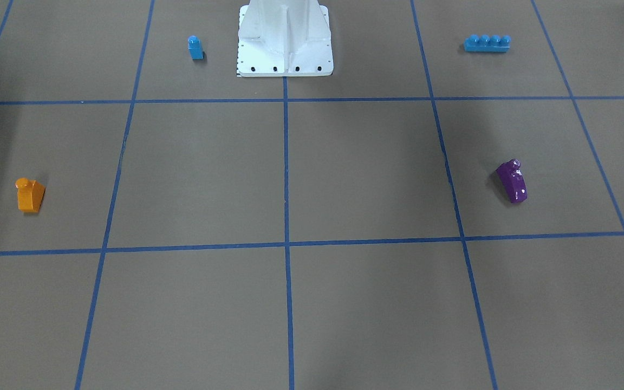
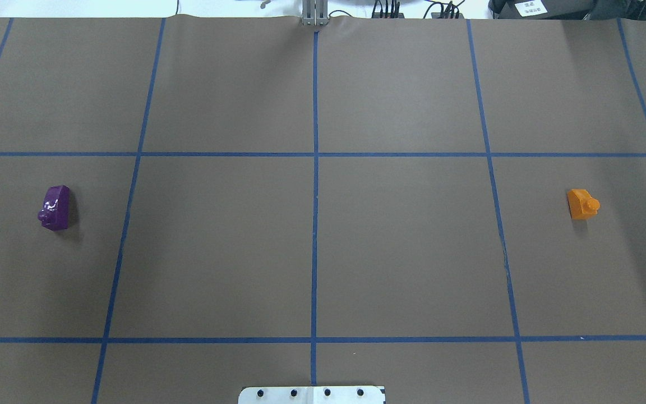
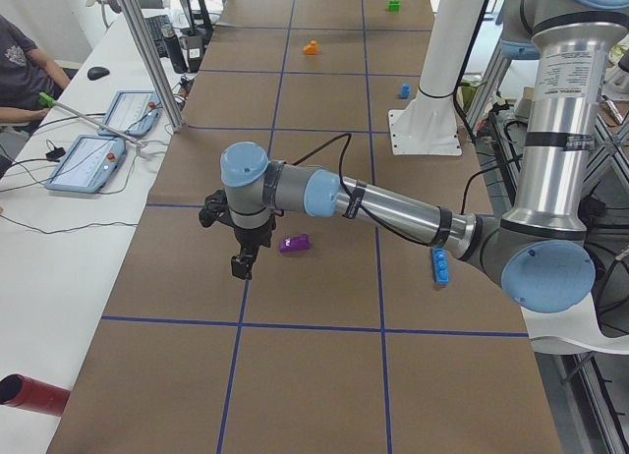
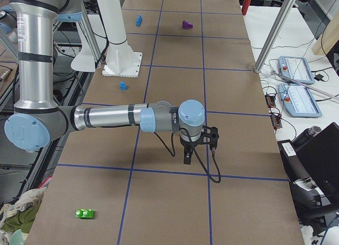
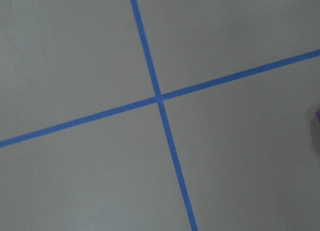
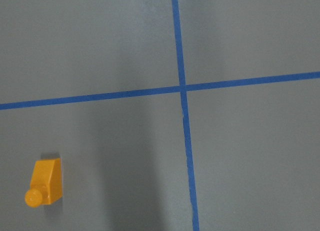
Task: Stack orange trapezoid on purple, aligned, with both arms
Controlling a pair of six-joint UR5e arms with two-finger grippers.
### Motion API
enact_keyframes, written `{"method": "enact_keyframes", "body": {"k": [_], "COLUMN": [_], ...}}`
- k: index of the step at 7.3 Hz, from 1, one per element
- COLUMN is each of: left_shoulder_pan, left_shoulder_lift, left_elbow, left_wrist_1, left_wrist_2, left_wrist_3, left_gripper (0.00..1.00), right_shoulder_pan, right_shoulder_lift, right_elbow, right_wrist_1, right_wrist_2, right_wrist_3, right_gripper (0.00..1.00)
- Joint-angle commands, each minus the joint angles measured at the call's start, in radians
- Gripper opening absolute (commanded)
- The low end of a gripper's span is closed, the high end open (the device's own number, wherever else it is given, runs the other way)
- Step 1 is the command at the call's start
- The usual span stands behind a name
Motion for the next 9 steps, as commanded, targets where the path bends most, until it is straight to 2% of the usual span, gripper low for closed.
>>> {"method": "enact_keyframes", "body": {"k": [1, 2, 3, 4, 5, 6, 7, 9], "left_shoulder_pan": [0.086, 0.194, 0.264, 0.351, 0.425, 0.482, 0.543, 0.586], "left_shoulder_lift": [-0.004, -0.004, 0.018, 0.069, 0.085, 0.084, 0.082, 0.07], "left_elbow": [-0.058, -0.064, -0.055, -0.05, -0.032, 0.003, 0.034, 0.12], "left_wrist_1": [-0.02, -0.054, -0.189, -0.329, -0.415, -0.469, -0.535, -0.637], "left_wrist_2": [-0.001, 0.008, 0.013, 0.06, 0.126, 0.152, 0.232, 0.248], "left_wrist_3": [-0.232, -0.447, -0.647, -0.813, -0.927, -0.999, -1.073, -1.124], "left_gripper": [1.0, 1.0, 1.0, 1.0, 1.0, 1.0, 1.0, 1.0], "right_shoulder_pan": [-0.001, -0.001, -0.009, -0.036, -0.044, -0.044, -0.043, -0.043], "right_shoulder_lift": [0.022, 0.023, 0.025, 0.028, 0.026, 0.026, 0.023, 0.023], "right_elbow": [0.003, -0.003, -0.006, -0.005, -0.005, -0.002, 0.0, 0.005], "right_wrist_1": [0.003, 0.003, 0.004, 0.003, 0.003, 0.003, 0.001, 0.003], "right_wrist_2": [-0.001, 0.0, -0.001, -0.001, -0.001, 0.008, 0.04, 0.057], "right_wrist_3": [-0.001, -0.001, -0.003, 0.002, 0.0, 0.002, 0.002, 0.003], "right_gripper": [1.0, 1.0, 1.0, 1.0, 1.0, 1.0, 1.0, 1.0]}}
